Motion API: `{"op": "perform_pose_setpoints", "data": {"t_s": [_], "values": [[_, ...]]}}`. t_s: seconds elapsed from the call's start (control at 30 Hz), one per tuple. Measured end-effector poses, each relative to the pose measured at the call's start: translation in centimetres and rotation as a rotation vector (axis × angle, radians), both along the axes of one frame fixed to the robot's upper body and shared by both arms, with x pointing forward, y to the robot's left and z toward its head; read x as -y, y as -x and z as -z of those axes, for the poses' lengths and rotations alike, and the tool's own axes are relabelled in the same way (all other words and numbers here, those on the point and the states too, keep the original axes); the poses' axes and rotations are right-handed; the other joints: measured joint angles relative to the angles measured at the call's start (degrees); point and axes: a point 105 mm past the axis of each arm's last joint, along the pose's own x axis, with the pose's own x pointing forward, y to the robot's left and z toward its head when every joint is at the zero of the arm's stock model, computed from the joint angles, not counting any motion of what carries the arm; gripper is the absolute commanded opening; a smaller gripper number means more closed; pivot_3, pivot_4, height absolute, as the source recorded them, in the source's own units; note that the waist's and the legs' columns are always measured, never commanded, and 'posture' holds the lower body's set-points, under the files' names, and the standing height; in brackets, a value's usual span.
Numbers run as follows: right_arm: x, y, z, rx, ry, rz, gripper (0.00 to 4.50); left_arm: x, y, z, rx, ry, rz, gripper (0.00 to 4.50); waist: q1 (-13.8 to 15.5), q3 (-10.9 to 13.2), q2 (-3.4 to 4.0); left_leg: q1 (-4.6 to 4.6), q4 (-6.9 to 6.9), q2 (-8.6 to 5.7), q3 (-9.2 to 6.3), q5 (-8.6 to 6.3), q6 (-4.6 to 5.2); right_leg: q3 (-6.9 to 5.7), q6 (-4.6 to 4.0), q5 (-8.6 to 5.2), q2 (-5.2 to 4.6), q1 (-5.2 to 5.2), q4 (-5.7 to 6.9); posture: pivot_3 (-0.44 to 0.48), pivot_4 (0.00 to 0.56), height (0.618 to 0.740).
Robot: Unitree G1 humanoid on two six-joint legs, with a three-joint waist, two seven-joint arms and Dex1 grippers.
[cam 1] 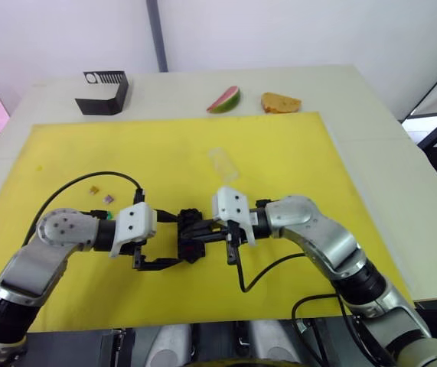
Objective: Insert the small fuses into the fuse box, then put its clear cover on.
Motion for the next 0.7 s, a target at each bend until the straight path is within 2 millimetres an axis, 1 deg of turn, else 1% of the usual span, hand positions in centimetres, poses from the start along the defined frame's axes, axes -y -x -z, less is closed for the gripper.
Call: {"op": "perform_pose_setpoints", "data": {"t_s": [0.13,0.37,0.47,0.7], "values": [[0.2,-0.4,0.9,0.004,0.038,0.021,0.08,-0.2,0.0,0.1,-0.007,-0.004,-0.003,4.50,0.11,0.00,0.00,-0.01,0.00,0.00,0.00,0.00,0.00,0.00,0.00,0.00,0.00,0.00,-0.01,0.000,0.150,0.740],[-0.1,-0.6,1.1,0.043,0.100,0.022,0.08,-0.3,0.0,0.1,-0.014,-0.010,0.009,4.50,0.06,-0.01,-0.01,0.05,0.00,0.00,-0.01,0.00,0.00,0.00,0.00,0.00,0.00,0.05,0.00,0.000,0.150,0.740],[0.0,-0.6,1.6,0.058,0.134,0.026,0.08,-0.3,0.0,0.1,-0.017,-0.013,0.015,4.50,0.06,-0.01,-0.01,0.05,0.00,0.00,0.00,0.00,0.00,0.00,0.00,0.00,0.00,0.06,0.00,0.000,0.150,0.740],[0.0,-0.5,1.6,0.130,0.172,0.000,0.08,-0.4,-0.1,0.0,-0.010,-0.014,0.014,4.50,0.13,-0.07,-0.04,0.17,0.02,-0.01,-0.01,0.00,0.00,-0.01,0.00,0.00,0.00,0.21,-0.02,0.000,0.150,0.740]]}}
